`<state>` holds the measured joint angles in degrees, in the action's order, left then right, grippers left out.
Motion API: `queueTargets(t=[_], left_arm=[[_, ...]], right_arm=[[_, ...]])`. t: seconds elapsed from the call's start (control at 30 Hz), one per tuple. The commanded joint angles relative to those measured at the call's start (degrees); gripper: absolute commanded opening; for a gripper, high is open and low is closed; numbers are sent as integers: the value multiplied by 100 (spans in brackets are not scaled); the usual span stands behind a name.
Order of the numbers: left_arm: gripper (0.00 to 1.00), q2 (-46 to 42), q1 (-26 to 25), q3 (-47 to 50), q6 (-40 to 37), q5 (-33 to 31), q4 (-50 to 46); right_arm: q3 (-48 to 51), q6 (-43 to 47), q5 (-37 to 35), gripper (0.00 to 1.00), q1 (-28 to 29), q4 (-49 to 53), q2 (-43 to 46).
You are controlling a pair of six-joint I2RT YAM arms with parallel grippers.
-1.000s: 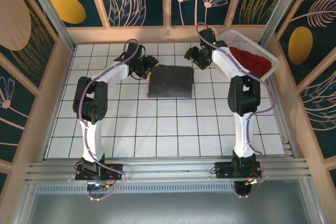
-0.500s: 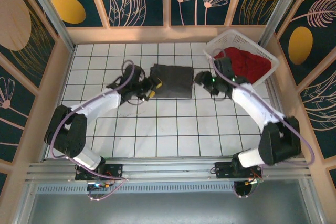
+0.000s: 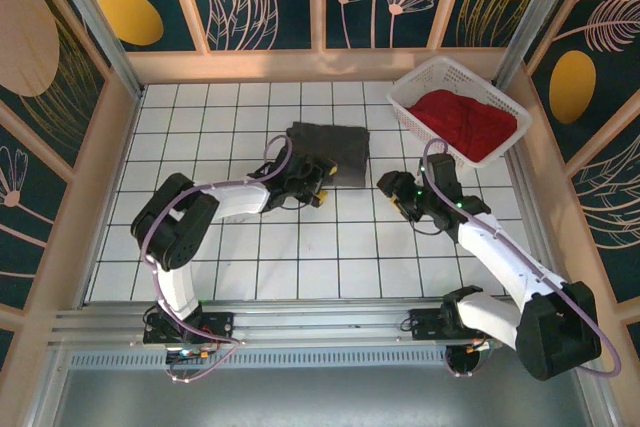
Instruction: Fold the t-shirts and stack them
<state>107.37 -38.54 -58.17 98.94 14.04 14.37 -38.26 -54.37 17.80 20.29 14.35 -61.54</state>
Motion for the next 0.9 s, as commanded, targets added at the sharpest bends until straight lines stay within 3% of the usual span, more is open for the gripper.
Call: queueTargets(t=[0.0,0.17,0.3,0.4,0.5,0.53,0.7,0.87], left_arm=[[71,288,-216,-352,595,-159,-309],[71,757,-285,-731,805,-323,-312],[62,1139,-285,-907,994,-538,-116],[39,1388,-270,-950,1087,-713,138],[4,1506,-146,-895,1121,-778,432],[0,1480,-62,-881,1028,-804,433],[0,1057,641,-511,284,-727,352],[0,577,1812,-6,-841,-332,236]], right_arm=[[-284,171,78,59,-98,28,32],[-311,250,197,59,-196,74,41],[-289,294,250,59,-213,138,81],[-253,295,265,59,-228,138,106],[-235,278,276,59,-241,117,98],[-234,278,277,59,-242,104,88],[-260,278,281,59,-253,27,-5],[-300,227,311,59,-242,-166,-245]])
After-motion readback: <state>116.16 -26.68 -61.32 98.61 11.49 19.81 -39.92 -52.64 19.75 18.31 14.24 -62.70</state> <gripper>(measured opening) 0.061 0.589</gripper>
